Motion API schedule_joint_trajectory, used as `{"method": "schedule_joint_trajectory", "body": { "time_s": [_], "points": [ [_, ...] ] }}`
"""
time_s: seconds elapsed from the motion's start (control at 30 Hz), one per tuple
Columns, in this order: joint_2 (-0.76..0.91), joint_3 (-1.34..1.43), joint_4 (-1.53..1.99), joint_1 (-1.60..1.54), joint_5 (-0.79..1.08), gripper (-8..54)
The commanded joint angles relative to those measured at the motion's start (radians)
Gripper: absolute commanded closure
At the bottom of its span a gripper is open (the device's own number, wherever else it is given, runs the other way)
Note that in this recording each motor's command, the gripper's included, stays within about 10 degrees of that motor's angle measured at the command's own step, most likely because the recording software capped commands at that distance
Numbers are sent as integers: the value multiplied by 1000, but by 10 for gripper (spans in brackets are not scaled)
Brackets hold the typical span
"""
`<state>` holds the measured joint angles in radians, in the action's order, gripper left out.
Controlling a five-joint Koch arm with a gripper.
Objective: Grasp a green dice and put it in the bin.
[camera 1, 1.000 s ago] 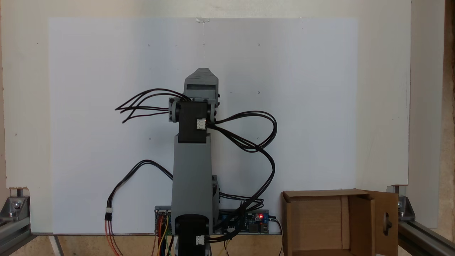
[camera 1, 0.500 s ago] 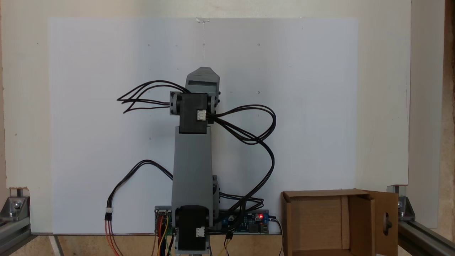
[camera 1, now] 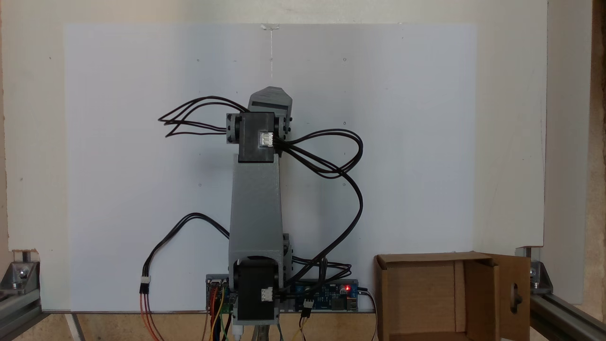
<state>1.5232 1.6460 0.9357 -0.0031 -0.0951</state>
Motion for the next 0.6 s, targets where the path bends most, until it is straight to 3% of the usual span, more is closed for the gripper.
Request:
{"method": "schedule_joint_trajectory", "body": {
  "time_s": [0.0, 0.57],
  "points": [
    [6, -3, -34, -15, -32, 24],
    [-14, 74, -98, -20, -31, 24]
  ]
}}
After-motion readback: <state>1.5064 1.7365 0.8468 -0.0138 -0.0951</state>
